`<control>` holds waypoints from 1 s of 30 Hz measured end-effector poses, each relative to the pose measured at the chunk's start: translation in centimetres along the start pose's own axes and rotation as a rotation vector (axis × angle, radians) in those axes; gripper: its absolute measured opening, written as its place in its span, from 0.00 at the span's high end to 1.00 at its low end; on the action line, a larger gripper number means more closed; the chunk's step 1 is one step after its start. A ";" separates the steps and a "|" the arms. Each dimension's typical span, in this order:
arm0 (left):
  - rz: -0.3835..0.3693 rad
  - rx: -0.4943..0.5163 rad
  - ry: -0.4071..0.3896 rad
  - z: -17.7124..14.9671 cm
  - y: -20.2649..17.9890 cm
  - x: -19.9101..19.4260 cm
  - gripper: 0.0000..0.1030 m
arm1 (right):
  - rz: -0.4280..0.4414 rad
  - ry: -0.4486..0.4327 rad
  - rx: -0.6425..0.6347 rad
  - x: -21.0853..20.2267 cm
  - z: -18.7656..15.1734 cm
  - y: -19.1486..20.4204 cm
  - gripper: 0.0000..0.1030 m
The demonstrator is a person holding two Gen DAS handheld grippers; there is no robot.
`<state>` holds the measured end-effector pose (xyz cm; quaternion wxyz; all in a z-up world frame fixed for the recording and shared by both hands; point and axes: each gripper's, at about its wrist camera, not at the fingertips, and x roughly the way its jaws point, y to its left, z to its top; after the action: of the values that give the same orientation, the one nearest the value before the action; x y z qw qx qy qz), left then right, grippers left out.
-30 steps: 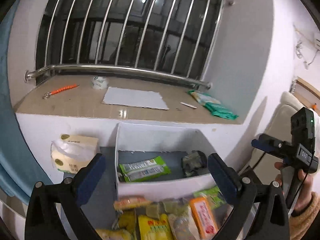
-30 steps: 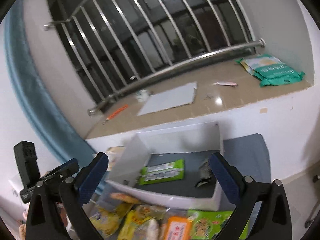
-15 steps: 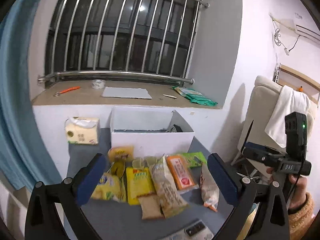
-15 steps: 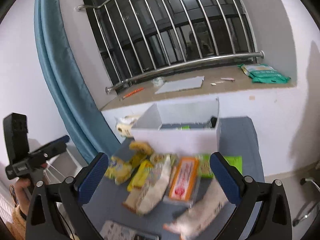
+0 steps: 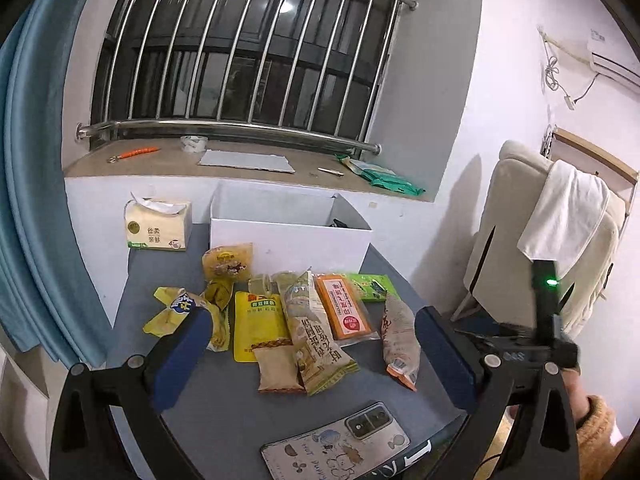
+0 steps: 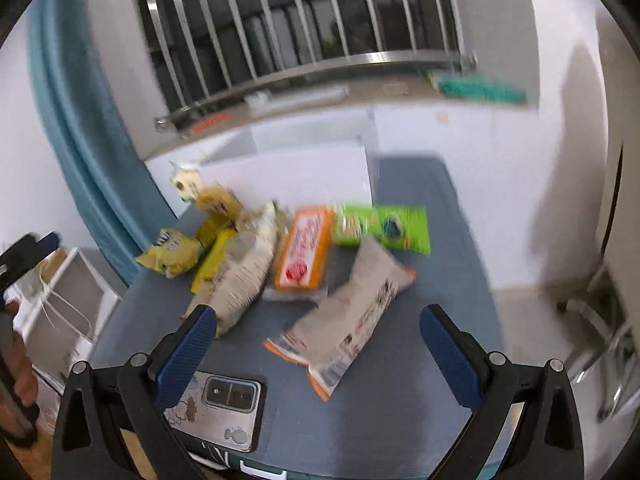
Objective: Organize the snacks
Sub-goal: 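Reach the right tool to the white printed bag and grasp it, then lift the white printed bag with the right tool while the left tool grasps the yellow chips bag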
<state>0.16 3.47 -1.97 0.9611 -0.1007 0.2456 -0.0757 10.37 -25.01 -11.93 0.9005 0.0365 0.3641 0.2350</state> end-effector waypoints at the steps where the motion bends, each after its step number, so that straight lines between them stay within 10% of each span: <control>1: 0.006 0.000 0.002 -0.1 0.1 0.0 0.00 | 0.021 0.011 0.027 0.6 -0.5 -0.4 0.00; 12: 0.028 -0.074 0.044 -1.7 3.1 0.7 0.00 | 0.061 0.167 0.283 10.4 0.3 -5.5 0.02; 17: 0.041 -0.105 0.067 -2.3 4.5 1.4 0.00 | 0.037 0.204 0.229 12.1 0.5 -5.2 0.58; 30: 0.137 -0.142 0.228 -2.7 10.1 9.4 0.00 | 0.123 0.004 0.190 3.7 -0.1 -5.0 0.63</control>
<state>7.99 10.96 -10.88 0.9204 -0.1424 0.3642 -0.0032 14.60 -27.80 -15.54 0.8762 0.1436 0.3836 0.2541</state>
